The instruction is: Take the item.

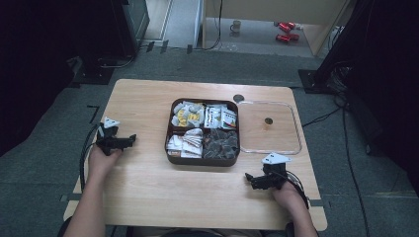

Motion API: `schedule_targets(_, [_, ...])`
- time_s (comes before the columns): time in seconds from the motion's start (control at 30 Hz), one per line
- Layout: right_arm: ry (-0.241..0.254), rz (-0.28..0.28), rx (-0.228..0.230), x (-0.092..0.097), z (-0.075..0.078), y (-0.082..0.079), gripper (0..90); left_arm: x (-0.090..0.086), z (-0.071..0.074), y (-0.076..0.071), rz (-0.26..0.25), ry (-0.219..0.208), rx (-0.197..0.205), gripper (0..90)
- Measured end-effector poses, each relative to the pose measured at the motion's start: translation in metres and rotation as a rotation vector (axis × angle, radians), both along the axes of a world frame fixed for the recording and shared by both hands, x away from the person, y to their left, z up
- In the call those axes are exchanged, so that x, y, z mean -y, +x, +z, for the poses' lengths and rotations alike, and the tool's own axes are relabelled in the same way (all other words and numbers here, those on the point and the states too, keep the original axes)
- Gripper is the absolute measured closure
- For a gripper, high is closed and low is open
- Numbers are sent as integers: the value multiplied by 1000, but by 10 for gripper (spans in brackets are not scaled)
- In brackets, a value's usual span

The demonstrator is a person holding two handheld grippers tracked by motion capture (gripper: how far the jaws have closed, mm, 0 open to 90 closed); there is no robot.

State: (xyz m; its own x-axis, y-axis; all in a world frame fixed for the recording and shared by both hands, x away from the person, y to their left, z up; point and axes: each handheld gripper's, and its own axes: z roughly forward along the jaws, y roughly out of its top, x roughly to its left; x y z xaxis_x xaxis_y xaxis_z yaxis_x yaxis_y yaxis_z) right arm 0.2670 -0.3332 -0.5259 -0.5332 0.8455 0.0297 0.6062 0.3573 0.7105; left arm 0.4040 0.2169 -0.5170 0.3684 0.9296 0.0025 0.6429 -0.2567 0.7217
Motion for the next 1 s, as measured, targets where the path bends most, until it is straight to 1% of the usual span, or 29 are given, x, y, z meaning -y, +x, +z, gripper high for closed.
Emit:
schedule_targets(0.77, [0,0,0,0,0,0,0,0,0,0,3,0,1,112])
schedule_targets(1.0, [0,0,0,0,0,0,0,1,0,0,14,-2,2,114])
